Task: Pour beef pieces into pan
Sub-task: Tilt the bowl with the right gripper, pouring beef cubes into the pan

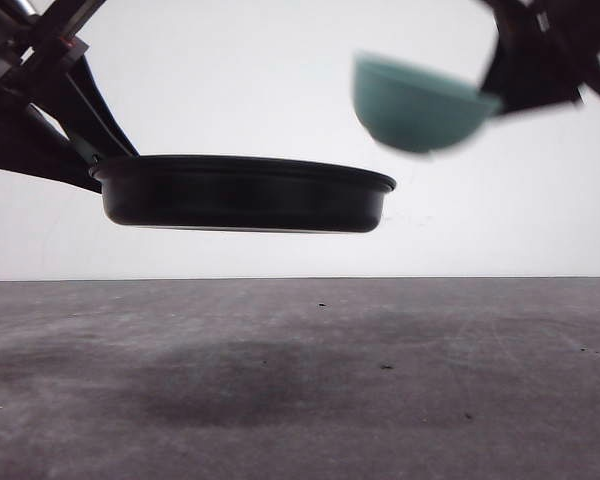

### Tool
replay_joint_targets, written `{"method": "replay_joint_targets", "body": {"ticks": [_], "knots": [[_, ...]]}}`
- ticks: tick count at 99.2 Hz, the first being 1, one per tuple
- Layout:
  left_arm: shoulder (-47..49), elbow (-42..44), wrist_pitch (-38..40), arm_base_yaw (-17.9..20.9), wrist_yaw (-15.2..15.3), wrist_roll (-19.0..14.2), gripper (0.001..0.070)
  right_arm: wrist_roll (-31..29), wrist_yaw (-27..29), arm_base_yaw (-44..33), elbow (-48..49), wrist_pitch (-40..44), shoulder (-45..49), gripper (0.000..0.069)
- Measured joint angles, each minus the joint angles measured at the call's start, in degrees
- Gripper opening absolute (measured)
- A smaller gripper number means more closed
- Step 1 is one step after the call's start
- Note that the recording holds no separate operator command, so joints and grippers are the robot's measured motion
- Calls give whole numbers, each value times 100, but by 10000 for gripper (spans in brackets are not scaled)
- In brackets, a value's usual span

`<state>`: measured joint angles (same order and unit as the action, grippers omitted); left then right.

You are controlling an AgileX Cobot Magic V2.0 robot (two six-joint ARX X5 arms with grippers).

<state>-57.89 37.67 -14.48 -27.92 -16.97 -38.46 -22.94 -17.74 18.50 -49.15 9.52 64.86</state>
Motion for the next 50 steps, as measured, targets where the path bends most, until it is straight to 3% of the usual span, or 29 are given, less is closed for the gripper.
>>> {"method": "replay_joint_targets", "body": {"ticks": [18,50], "knots": [[-247,380,-179,-142,37,129,53,188,1495,1274,0,20,-461,17],[-389,787,-216,-225,50,133,52,1631,4964,3571,0,-94,-461,17]]}}
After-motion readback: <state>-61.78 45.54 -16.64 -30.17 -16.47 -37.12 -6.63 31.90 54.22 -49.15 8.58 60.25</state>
